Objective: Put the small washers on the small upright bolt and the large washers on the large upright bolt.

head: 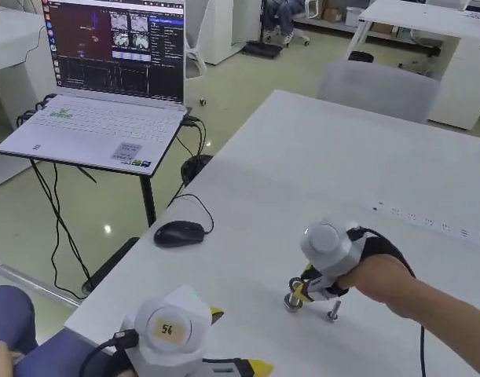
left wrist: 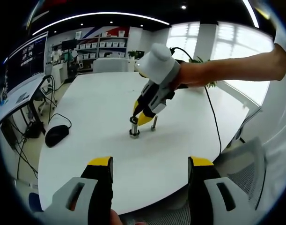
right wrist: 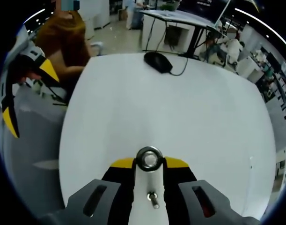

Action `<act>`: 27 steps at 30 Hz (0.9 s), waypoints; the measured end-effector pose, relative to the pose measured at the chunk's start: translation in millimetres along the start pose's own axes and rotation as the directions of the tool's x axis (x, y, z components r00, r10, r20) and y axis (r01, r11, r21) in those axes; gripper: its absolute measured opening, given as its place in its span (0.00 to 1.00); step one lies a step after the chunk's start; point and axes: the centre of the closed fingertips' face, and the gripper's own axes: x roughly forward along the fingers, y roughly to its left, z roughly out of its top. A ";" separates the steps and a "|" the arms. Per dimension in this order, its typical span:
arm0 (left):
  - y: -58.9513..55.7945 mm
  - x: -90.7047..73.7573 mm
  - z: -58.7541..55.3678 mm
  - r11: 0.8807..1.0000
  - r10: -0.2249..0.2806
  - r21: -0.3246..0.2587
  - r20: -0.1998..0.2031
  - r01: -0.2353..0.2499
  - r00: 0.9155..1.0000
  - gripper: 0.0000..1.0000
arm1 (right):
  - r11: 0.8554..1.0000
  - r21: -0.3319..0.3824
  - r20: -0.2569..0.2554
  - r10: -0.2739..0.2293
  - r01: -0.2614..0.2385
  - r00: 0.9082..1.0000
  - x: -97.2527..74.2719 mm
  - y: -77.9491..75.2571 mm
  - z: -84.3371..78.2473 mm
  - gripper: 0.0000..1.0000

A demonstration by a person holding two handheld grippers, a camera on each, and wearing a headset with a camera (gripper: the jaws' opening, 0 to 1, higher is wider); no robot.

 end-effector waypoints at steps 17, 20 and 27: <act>0.8 -0.1 -0.5 1.000 -0.005 0.004 -0.002 0.005 1.000 0.64 | 1.000 -0.002 -0.051 0.022 -0.022 0.998 21.1 2.9 -10.0 0.23; 1.4 -0.7 -0.6 1.000 -0.004 0.002 -0.001 0.004 1.000 0.64 | 1.000 0.003 -0.060 0.027 -0.027 0.998 26.3 4.1 -12.7 0.23; 3.2 -0.7 -0.1 1.000 -0.003 0.003 0.000 0.003 1.000 0.64 | 0.999 0.046 -0.088 0.016 -0.012 0.996 42.1 1.4 -20.5 0.23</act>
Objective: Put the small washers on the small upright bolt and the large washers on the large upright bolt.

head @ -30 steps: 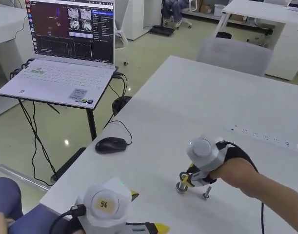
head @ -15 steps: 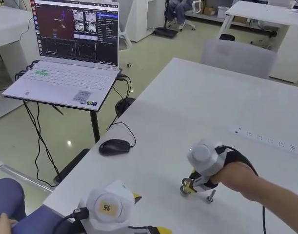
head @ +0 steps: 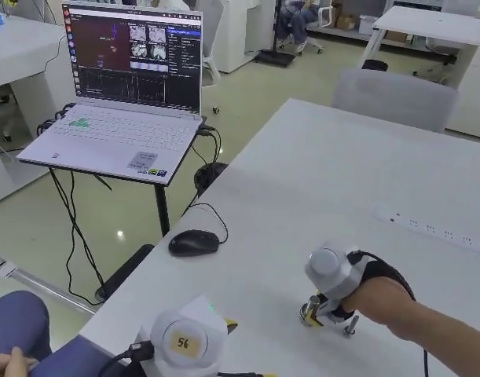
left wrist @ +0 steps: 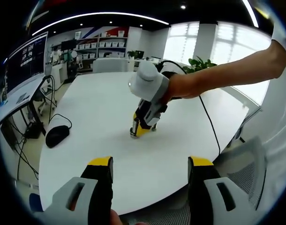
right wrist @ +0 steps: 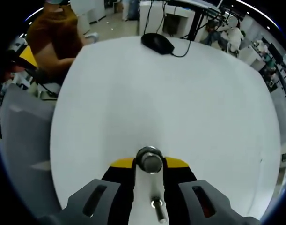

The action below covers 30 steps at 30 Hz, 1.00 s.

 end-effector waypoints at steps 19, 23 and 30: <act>1.8 -1.4 -2.2 1.000 -0.005 0.005 -0.003 0.005 1.000 0.64 | 0.994 0.053 0.037 -0.100 0.098 0.994 -11.7 11.2 -17.4 0.32; 2.4 -0.8 -5.8 1.000 -0.011 0.003 -0.010 0.011 1.000 0.64 | 0.989 0.082 0.099 -0.129 0.121 0.987 -27.0 25.0 -18.8 0.32; -1.5 4.3 -11.1 0.999 -0.033 0.017 -0.027 0.033 0.999 0.64 | 0.985 0.156 0.194 -0.108 0.077 0.975 -44.1 61.7 -31.8 0.34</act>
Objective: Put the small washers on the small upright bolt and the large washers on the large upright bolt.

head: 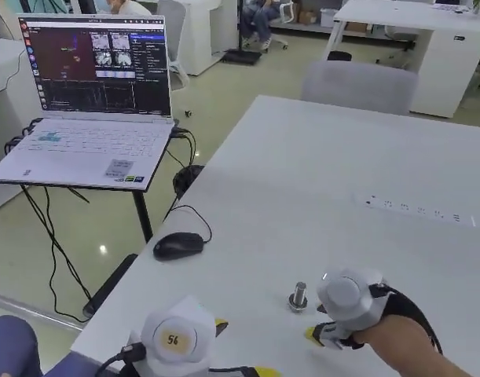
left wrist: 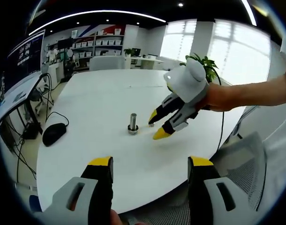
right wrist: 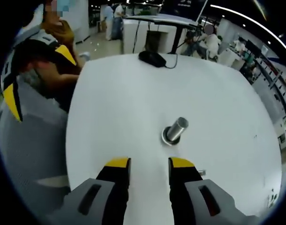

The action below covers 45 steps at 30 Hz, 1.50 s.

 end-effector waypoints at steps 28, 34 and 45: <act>-14.2 24.3 -2.5 0.990 -0.093 0.096 -0.090 0.101 0.992 0.64 | 0.896 0.432 0.174 -0.191 0.099 0.966 -72.0 13.6 -118.3 0.55; -17.6 26.6 -0.1 0.990 -0.103 0.086 -0.080 0.110 0.991 0.65 | 0.889 0.451 0.206 -0.185 0.075 0.961 -72.0 17.3 -113.6 0.61; -14.5 27.2 1.1 0.991 -0.090 0.088 -0.078 0.097 0.993 0.66 | 0.881 0.469 0.241 -0.197 0.063 0.950 -69.6 21.0 -107.7 0.62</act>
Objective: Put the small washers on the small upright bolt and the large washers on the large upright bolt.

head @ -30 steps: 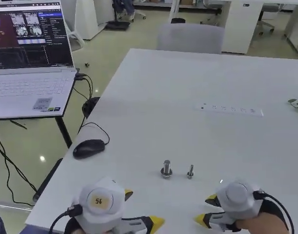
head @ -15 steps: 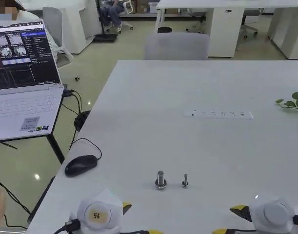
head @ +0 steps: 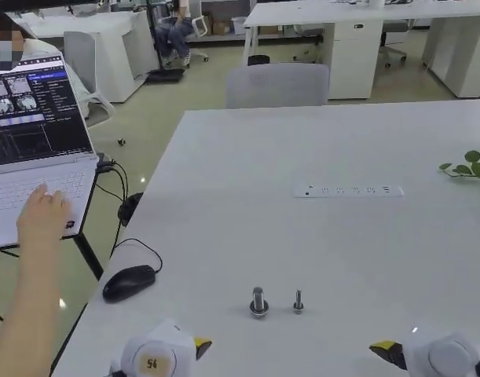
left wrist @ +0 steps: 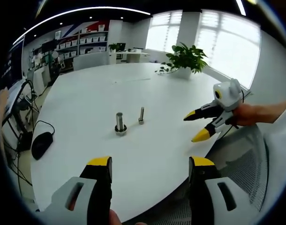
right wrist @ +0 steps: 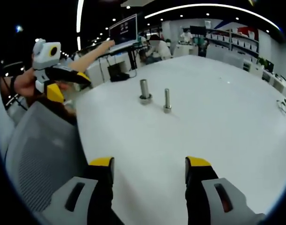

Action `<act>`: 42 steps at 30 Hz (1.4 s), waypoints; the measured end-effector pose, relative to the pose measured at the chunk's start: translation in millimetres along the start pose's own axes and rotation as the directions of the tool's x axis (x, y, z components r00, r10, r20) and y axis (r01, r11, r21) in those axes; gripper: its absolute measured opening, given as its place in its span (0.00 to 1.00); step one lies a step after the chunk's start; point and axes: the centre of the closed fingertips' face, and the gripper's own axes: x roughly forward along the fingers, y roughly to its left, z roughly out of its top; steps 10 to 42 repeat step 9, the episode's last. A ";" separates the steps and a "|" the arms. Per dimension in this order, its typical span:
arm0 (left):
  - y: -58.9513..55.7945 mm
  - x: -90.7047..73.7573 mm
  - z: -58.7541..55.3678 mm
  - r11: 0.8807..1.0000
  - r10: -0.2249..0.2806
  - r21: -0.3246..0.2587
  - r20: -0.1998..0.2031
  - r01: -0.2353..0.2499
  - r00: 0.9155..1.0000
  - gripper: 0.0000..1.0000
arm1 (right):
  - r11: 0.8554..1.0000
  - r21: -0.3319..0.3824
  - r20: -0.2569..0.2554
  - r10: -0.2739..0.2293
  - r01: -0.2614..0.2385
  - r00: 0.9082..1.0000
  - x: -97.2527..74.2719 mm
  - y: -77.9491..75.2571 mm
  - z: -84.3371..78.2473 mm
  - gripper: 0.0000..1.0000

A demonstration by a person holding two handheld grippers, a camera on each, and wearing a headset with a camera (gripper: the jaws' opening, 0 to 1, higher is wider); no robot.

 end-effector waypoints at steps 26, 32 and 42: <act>4.4 -2.9 1.1 1.000 0.015 -0.015 0.007 -0.015 1.000 0.65 | 1.000 -0.007 0.019 0.004 -0.003 1.000 1.5 3.8 4.6 0.62; 4.4 -2.9 1.1 1.000 0.015 -0.015 0.007 -0.015 1.000 0.65 | 1.000 -0.007 0.019 0.004 -0.003 1.000 1.5 3.8 4.6 0.62; 4.4 -2.9 1.1 1.000 0.015 -0.015 0.007 -0.015 1.000 0.65 | 1.000 -0.007 0.019 0.004 -0.003 1.000 1.5 3.8 4.6 0.62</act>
